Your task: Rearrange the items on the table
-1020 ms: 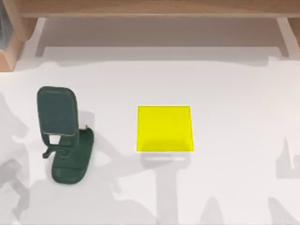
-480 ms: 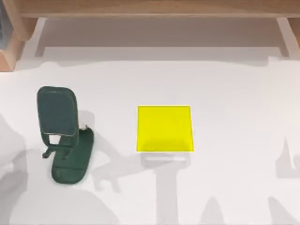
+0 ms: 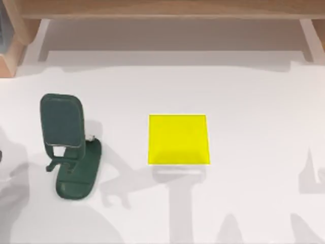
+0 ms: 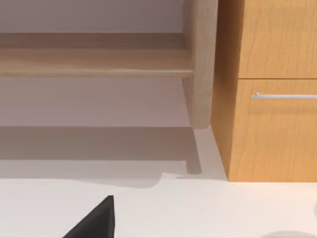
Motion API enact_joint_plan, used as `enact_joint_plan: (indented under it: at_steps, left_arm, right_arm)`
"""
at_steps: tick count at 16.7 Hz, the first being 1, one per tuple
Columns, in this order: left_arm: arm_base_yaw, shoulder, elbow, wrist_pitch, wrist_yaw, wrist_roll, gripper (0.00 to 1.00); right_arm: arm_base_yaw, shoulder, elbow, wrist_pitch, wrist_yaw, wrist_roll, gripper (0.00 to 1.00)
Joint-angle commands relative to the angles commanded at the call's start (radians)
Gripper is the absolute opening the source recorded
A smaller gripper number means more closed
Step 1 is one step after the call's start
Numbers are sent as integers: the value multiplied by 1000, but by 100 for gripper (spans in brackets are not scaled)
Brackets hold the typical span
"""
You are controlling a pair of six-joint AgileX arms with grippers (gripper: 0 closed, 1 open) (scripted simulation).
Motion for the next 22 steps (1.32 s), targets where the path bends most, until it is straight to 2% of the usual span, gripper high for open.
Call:
enact_joint_plan:
  at_steps: [11,22]
  left_arm:
    - [0,0,0,0,0,0,2]
    - [0,-13,16,-23,2,-1,0]
  right_arm:
    - [0,0,0,0,0,0,100]
    - [0,0,0,0,0,0,100]
